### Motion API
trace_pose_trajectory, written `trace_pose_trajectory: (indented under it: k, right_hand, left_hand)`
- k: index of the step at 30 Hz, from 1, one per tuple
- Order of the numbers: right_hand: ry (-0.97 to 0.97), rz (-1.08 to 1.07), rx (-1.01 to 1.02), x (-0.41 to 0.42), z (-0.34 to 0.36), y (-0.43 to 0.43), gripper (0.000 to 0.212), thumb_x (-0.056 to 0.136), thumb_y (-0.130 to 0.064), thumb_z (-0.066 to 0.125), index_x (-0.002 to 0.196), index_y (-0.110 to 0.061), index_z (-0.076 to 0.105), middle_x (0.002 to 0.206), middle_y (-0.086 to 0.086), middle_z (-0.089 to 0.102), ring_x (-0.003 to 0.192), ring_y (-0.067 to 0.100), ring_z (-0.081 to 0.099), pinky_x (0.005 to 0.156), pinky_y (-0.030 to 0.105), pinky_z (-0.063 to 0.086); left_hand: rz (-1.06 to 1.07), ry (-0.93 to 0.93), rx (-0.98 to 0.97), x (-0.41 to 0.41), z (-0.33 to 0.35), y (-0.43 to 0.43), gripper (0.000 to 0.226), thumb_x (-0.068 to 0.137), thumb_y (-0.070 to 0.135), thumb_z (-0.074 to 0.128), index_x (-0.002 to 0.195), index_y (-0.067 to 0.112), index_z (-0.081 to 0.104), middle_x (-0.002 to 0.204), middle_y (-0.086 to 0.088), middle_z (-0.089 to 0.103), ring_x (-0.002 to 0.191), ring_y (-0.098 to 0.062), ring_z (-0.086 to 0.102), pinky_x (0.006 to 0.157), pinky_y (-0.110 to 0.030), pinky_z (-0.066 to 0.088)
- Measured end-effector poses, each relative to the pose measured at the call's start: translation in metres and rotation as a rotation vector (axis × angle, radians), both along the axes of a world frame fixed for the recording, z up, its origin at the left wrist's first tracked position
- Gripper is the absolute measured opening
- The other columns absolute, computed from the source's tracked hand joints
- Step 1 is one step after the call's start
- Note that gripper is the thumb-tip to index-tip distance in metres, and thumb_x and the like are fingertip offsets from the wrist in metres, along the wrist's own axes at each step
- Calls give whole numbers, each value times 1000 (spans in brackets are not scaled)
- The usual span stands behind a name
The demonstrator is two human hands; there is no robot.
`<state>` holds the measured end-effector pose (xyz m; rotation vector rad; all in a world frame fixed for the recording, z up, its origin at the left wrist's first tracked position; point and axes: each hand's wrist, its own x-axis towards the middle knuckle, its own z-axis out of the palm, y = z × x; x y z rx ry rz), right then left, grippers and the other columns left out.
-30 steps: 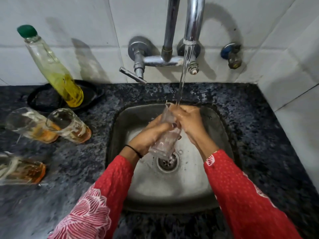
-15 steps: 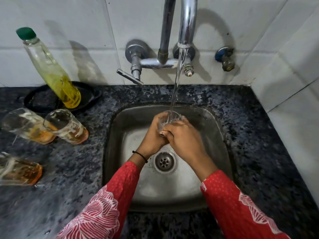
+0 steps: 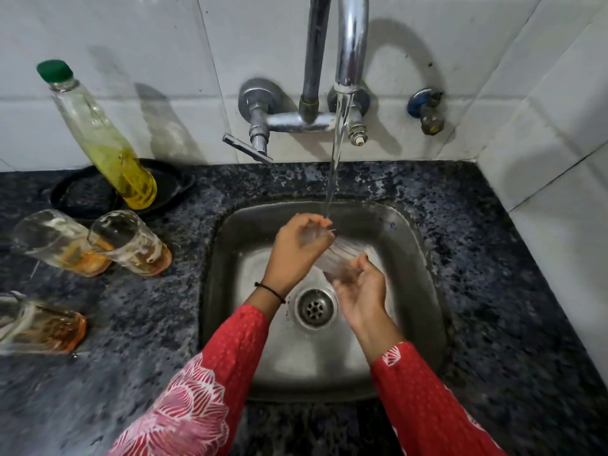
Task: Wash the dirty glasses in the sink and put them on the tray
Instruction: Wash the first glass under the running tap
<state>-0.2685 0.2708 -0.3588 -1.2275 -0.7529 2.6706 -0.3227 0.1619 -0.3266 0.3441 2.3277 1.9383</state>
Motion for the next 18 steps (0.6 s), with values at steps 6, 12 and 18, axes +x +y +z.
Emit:
trace_pose_trajectory:
  k: [6,12,18]
  right_hand:
    - [31,-28,-120,-6,6,-7,38,95,-37,49,82,-3,58,57,10,67,54,21,67,81,39,54]
    - [170,226,170,-38,19,23,35,83,-29,62,110,-7,62,108,12,64,95,24,63,93,39,50]
    - [265,640,822,-60,53,-8,30,80,-9,70,106,-15,56,98,7,62,92,21,62,80,35,54]
  left_hand:
    - [-146,161,-109,-6,22,14,16,78,8,72,92,15,71,90,8,61,87,-6,62,86,-21,49]
    - [-255,-282,112,0,-4,-33,72,70,8,77,135,17,48,125,5,60,112,-4,57,99,-22,45]
    - [-247,-358,70,13,-31,-31,81,64,7,79,131,12,35,128,-17,49,109,-22,58,89,-40,55]
